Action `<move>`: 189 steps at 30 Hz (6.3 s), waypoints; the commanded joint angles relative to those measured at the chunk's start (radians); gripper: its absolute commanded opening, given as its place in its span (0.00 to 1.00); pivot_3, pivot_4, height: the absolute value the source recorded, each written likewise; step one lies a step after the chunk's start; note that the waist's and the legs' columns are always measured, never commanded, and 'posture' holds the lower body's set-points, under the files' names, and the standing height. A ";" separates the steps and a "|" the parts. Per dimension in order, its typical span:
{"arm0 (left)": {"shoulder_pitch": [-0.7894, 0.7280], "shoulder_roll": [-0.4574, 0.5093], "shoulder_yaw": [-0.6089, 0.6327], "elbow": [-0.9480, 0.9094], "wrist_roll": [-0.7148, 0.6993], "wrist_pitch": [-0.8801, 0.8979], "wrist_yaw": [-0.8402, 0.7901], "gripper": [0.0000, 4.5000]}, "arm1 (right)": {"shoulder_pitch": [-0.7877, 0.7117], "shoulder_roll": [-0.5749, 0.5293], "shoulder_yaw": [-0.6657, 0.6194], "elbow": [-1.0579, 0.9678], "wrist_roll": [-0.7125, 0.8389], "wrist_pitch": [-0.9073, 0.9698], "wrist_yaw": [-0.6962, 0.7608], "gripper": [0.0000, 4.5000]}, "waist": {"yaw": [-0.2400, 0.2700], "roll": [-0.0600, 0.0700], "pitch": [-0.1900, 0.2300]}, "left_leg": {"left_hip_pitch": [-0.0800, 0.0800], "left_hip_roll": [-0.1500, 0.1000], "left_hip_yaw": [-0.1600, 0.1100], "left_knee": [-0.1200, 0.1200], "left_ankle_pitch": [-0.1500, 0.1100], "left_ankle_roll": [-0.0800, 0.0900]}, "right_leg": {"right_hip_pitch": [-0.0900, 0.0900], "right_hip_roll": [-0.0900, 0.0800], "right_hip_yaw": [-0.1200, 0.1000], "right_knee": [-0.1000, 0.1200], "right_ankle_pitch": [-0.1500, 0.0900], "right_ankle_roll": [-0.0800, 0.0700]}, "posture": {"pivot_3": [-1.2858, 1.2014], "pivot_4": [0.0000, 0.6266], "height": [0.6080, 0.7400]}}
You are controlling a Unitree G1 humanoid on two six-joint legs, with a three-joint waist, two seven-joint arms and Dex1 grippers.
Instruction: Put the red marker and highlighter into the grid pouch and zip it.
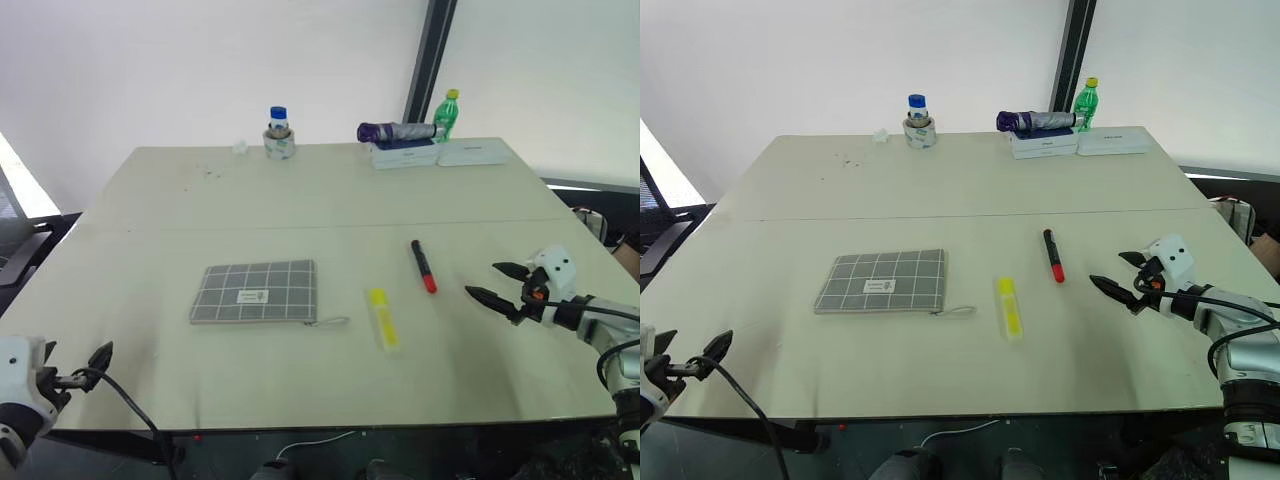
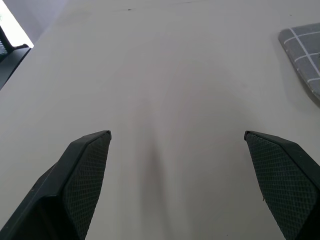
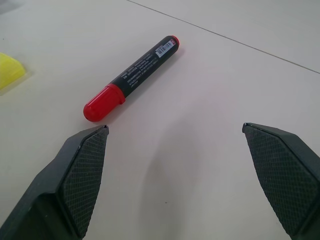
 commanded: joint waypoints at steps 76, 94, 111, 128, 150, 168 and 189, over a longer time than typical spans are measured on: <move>-0.491 0.297 -0.701 0.564 0.471 -0.863 -0.408 1.00 | -0.340 0.396 0.609 -0.428 -0.340 0.498 -0.372 0.02 | -0.027 0.001 0.000 | -0.002 0.000 0.000 -0.002 0.003 -0.006 | -0.004 0.001 0.000 0.001 0.001 -0.001 | 0.52 0.24 1.00; -0.572 0.363 -0.664 0.689 0.614 -1.093 -0.256 1.00 | -0.357 0.482 0.660 -0.274 -0.424 0.382 -0.360 0.02 | -0.029 0.001 0.000 | -0.001 0.000 0.000 -0.002 0.004 -0.007 | -0.006 0.001 0.000 0.002 0.001 -0.001 | 0.52 0.24 1.00; -0.616 0.359 -0.699 0.788 0.623 -1.228 -0.211 0.12 | -0.340 0.505 0.664 -0.295 -0.429 0.388 -0.367 0.00 | -0.029 0.001 0.000 | -0.002 0.000 0.000 -0.002 0.004 -0.007 | -0.007 0.001 0.000 0.003 0.001 -0.001 | 0.52 0.24 1.00; -0.416 0.278 -0.657 0.365 0.422 -0.852 -0.267 0.01 | -0.357 0.479 0.633 -0.311 -0.439 0.361 -0.368 0.00 | -0.029 0.001 0.000 | -0.002 0.000 0.000 -0.002 0.004 -0.007 | -0.007 0.001 0.001 0.003 0.001 -0.001 | 0.52 0.24 1.00; -0.385 0.041 -0.637 -0.095 0.196 -0.005 -0.035 0.00 | -0.318 0.328 0.258 -0.567 -0.039 0.688 -0.225 0.62 | -0.025 0.000 0.000 | -0.001 0.000 0.000 -0.002 0.002 -0.003 | -0.004 0.001 0.001 0.003 0.001 -0.001 | 0.52 0.24 1.00; -0.415 0.042 -0.664 -0.125 0.204 0.046 -0.041 0.00 | -0.370 0.484 0.360 -0.434 -0.100 0.573 -0.398 0.62 | -0.025 0.001 0.000 | -0.001 0.000 0.000 -0.001 0.005 -0.008 | -0.004 0.001 0.001 0.002 0.001 -0.001 | 0.52 0.24 1.00; -0.527 0.016 -0.739 -0.132 0.227 0.173 0.001 0.00 | -0.344 0.473 0.518 -0.592 -0.129 0.564 -0.337 0.01 | -0.025 0.001 0.000 | -0.001 0.000 0.000 -0.001 0.005 -0.008 | -0.004 0.001 0.001 0.002 0.001 -0.001 | 0.52 0.24 1.00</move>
